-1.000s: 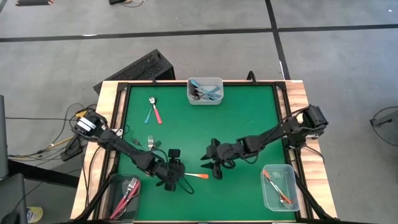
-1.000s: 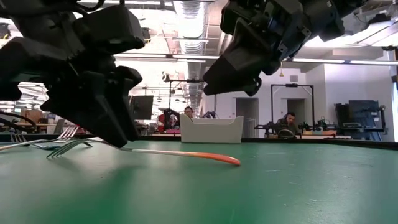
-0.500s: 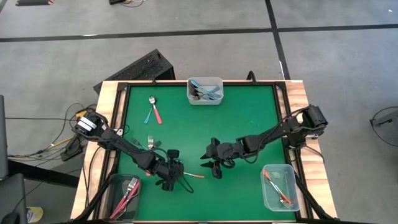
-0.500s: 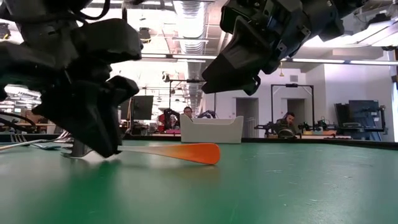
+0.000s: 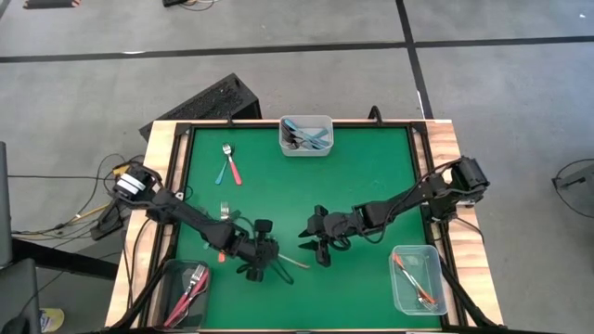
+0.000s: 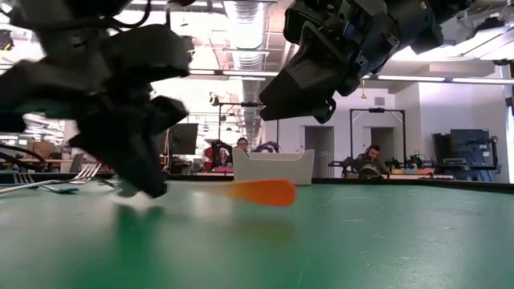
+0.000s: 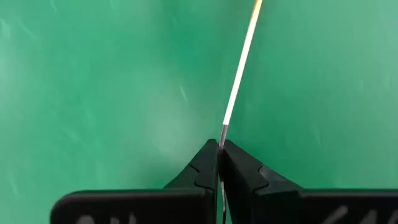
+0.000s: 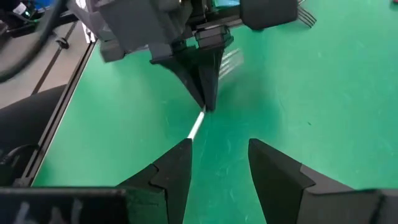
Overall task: Sort silverware by color (type)
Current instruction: Put the right orange fork into the transparent bin
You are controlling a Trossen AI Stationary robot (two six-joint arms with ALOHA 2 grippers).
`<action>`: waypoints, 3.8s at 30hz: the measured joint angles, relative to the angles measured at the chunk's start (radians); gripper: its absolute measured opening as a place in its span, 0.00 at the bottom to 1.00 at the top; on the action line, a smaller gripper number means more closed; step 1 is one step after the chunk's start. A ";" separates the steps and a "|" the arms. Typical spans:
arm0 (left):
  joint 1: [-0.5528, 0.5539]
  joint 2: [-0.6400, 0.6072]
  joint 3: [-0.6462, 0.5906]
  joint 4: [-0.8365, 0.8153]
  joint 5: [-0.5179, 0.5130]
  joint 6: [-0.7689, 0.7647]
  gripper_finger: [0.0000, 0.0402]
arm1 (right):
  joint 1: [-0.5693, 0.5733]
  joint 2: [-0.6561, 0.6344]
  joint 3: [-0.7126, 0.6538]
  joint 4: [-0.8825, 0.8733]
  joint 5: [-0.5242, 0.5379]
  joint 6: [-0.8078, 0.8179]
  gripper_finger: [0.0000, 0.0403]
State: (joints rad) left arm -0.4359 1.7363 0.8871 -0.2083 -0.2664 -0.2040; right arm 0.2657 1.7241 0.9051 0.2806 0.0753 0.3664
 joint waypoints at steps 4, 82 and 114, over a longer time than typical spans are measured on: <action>0.060 0.000 0.060 0.014 0.001 0.001 0.00 | 0.000 0.000 0.000 0.004 0.000 0.016 0.45; 0.267 -0.200 0.143 0.158 -0.174 0.139 0.33 | 0.914 -0.404 0.008 -1.560 0.552 1.629 0.03; 0.272 -0.199 0.143 0.182 -0.159 0.128 0.33 | 1.044 -0.177 0.109 -1.355 0.312 1.758 0.33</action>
State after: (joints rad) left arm -0.1635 1.5372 1.0298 -0.0261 -0.4255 -0.0758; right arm 1.3092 1.5472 1.0142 -1.0748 0.3871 2.1239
